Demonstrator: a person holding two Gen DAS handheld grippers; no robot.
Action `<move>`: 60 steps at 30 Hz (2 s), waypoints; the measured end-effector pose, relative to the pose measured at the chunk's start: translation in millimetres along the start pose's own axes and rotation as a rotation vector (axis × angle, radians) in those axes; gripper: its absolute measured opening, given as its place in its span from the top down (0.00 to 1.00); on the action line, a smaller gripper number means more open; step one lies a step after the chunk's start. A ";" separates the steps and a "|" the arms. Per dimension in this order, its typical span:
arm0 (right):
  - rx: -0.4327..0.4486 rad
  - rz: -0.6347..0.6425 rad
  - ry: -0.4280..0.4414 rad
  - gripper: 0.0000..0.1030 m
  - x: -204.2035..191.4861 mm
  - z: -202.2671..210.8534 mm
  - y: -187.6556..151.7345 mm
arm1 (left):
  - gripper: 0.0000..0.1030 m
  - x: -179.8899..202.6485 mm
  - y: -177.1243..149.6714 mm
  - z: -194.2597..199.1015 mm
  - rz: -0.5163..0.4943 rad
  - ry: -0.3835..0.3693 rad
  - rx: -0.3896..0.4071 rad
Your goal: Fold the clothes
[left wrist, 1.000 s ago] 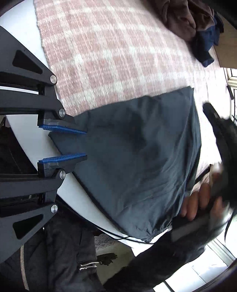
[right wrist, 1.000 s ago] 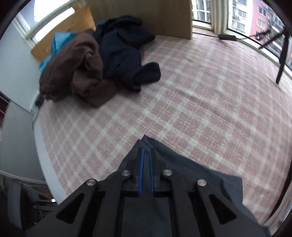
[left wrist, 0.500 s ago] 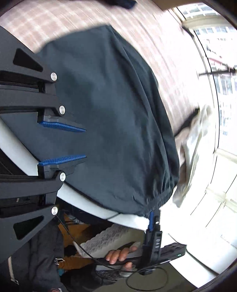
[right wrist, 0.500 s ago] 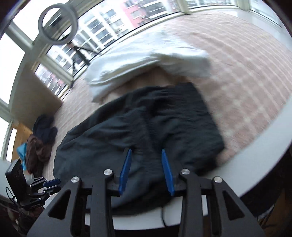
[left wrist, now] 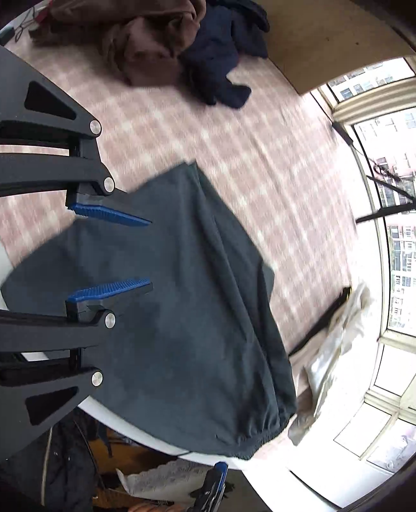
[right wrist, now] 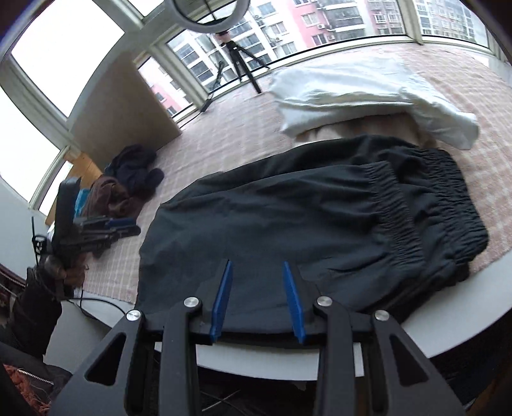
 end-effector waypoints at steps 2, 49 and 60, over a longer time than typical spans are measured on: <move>-0.021 0.016 0.011 0.68 -23.0 -13.0 -10.8 | 0.68 -24.1 -0.6 -3.8 0.006 0.012 -0.016; -0.119 0.038 -0.505 0.62 -238.8 -197.1 -120.9 | 0.57 -3.8 23.8 -61.8 -0.255 -0.303 -0.220; -0.106 -0.016 -0.497 0.85 -224.0 -190.2 -119.8 | 0.54 9.1 34.2 -62.1 -0.180 -0.310 -0.236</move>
Point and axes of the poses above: each gripper's, at about its wrist camera, not at the fingertips, and z roughly against the way its jaws point, x to its right, y to its top, the point moved 9 cm from there along -z, roughly the way its jaws point, and after that the axes turned 4 degrees about -x, right-handed, at the moved point
